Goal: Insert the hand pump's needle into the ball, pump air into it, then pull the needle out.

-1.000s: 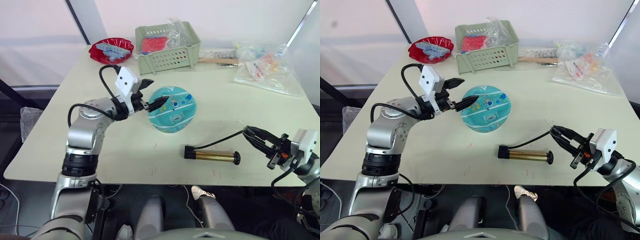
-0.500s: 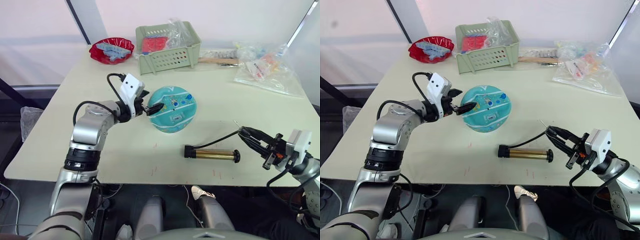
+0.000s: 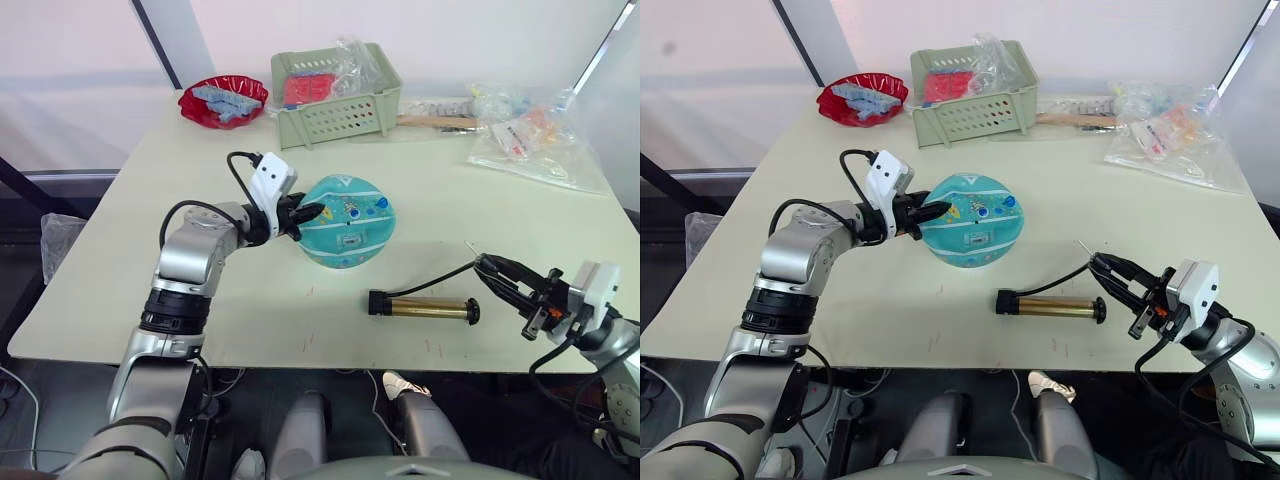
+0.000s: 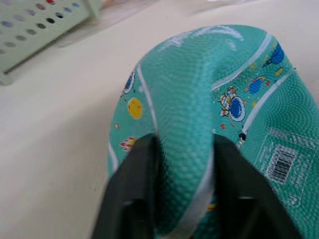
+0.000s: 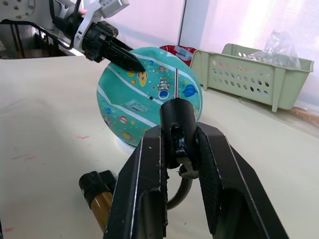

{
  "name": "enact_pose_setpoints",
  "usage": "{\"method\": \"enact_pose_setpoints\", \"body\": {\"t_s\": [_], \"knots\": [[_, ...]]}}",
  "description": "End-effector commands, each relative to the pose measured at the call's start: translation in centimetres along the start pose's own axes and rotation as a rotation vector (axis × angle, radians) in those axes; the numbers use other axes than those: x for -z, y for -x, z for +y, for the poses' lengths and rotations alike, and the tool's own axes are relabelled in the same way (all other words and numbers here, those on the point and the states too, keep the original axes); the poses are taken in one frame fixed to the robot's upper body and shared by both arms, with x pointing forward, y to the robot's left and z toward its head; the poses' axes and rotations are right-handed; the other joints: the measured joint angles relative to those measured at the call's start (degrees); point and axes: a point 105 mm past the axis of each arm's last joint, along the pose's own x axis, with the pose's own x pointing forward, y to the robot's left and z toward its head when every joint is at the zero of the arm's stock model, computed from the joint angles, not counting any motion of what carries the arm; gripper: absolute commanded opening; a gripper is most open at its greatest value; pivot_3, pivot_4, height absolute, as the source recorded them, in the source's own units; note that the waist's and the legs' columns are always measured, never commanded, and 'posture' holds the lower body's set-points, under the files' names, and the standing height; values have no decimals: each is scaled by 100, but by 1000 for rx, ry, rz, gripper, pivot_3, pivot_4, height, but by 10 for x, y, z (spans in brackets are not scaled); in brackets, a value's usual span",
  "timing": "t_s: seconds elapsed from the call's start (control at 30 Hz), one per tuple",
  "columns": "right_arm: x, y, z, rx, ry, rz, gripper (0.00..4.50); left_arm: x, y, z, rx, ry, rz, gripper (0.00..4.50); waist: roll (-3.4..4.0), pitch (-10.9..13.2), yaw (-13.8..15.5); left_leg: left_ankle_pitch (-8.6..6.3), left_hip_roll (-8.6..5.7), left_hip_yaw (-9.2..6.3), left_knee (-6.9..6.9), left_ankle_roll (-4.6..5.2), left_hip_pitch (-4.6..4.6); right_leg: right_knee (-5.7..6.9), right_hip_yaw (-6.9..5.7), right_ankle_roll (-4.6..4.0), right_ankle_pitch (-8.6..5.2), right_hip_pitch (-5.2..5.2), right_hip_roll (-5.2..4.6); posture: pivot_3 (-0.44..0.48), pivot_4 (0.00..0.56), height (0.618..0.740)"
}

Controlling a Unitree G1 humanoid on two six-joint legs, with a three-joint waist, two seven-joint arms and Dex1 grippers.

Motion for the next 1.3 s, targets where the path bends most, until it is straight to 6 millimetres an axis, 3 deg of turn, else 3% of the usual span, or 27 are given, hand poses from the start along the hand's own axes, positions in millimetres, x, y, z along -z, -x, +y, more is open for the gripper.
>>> {"method": "enact_pose_setpoints", "body": {"t_s": [0.03,0.27,0.6,1.3], "knots": [[-9,-8,-1,0,-7,-26,318,-8,0,0,-3,-33,-33,77,0,0,0,0,0,0,0,0,0,0,0,0,0,0,0,0,150,736],[-13,-31,1,-19,-95,47,318,-11,-3,-3,-4,-43,-59,16,0,0,7,0,-1,0,2,0,0,5,1,-1,1,0,-2,0,150,736],[-12,-77,-9,-35,-93,387,318,-3,-7,-9,0,-52,-77,16,-2,-1,33,0,-5,-13,5,0,-6,9,-9,-8,4,-2,-4,0,150,736],[-37,-138,-12,-231,-149,722,318,16,-15,-18,15,-49,-112,16,3,-2,12,0,-11,-38,19,1,-30,8,-37,-24,14,-9,-13,0,150,736]]}}
